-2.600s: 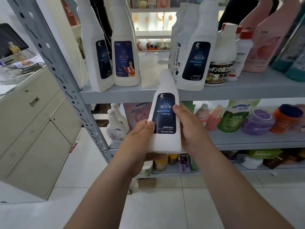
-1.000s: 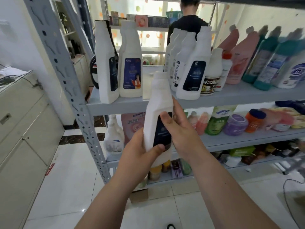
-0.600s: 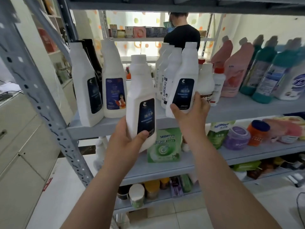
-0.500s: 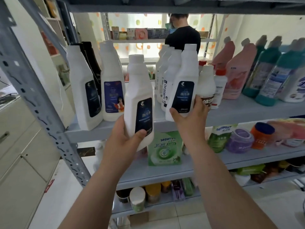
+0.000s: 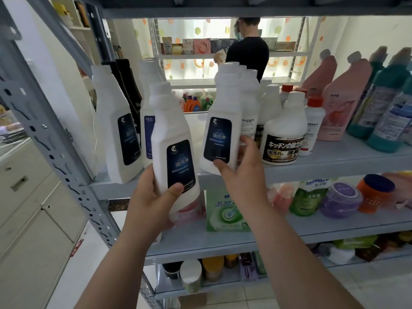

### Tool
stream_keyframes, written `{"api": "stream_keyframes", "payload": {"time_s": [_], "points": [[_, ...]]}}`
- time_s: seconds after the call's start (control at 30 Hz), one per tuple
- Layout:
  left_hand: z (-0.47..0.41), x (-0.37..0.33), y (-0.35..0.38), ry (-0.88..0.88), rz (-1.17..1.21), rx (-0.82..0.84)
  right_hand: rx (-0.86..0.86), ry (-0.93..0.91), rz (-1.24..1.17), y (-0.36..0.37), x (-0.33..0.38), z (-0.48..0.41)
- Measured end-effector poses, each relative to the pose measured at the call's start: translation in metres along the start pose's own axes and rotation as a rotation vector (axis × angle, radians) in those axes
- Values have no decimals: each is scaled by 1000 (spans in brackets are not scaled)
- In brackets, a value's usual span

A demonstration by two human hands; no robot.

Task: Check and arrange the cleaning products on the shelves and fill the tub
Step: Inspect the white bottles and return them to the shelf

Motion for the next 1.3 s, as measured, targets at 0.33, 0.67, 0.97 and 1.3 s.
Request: {"api": "stream_keyframes", "payload": {"time_s": [0.33,0.67,0.97,1.3], "points": [[9,11,-26,-24,40,0,171,43,106,74,32,-55],[14,8,-22,-7,65,43,280,200,148,111,24,-112],[-3,-11,-6,61,9,50,451,285,-566,65,44,-12],[-21,-68,5,344,-369,-137,259,-43,-525,24,62,-9]]}}
Point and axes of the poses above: each hand's wrist, its own z-axis away from the middle knuckle, its own y-axis out of the palm, x = y × z, the point moved 7 cm from there along -z, towards the middle knuckle, and after that the axes turned 8 degrees about z, right-handed, at the moved point
